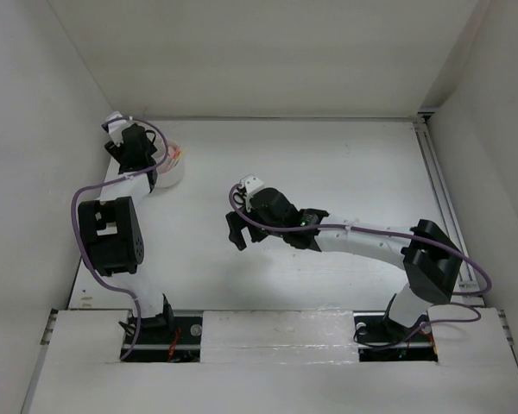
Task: Sort the stationery into containers
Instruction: Place the pen in the storage box, then pick up the scissors from the center of the board.
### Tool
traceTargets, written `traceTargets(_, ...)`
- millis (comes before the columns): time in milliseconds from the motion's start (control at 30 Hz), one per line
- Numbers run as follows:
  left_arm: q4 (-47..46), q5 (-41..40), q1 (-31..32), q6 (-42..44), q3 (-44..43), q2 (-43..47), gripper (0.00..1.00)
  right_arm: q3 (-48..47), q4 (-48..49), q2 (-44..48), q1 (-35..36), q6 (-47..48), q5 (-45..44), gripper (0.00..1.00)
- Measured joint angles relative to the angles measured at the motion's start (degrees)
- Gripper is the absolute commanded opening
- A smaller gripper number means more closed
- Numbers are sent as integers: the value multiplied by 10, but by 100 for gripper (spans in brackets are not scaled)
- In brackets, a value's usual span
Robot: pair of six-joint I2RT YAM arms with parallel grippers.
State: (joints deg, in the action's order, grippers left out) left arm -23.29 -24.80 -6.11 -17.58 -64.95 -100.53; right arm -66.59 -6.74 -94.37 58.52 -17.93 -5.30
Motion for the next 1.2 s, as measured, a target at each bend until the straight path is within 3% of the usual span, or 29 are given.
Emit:
traceTargets(200, 1, 12, 9, 1, 8, 10, 71, 0, 0, 0, 0, 0, 3, 98)
traceTargets(267, 6, 10, 14, 3, 12, 28, 87, -1, 0, 0, 0, 0, 5, 98)
traceTargets(300, 11, 9, 16, 2, 12, 39, 100, -1, 0, 0, 0, 0, 3, 100)
traceTargets(467, 61, -9, 25, -10, -6, 128, 100, -30, -9, -17, -4, 1, -12, 100)
traceTargets(633, 176, -31, 25, -30, -127, 189, 100, -95, -28, -71, -25, 22, -20, 100)
traceTargets(800, 287, 7, 24, -71, -165, 293, 100, -202, -90, -155, -73, 46, -24, 99)
traceTargets(867, 309, 36, 24, -83, -139, 350, 100, -235, -116, -183, -94, 54, -26, 93)
traceTargets(900, 323, 50, 24, -86, -122, 377, 100, -248, -126, -195, -105, 58, -26, 83)
traceTargets(967, 335, 88, 23, -87, -80, 429, 100, -273, -145, -218, -127, 65, -22, 75)
traceTargets(1000, 339, 104, 23, -87, -57, 448, 100, -285, -152, -229, -139, 69, -17, 68)
traceTargets(1033, 347, 122, 23, -87, -31, 466, 100, -296, -158, -240, -150, 73, -13, 53)
traceTargets(1200, 371, 182, 23, -82, 74, 516, 100, -376, -190, -313, -193, 87, 15, 50)
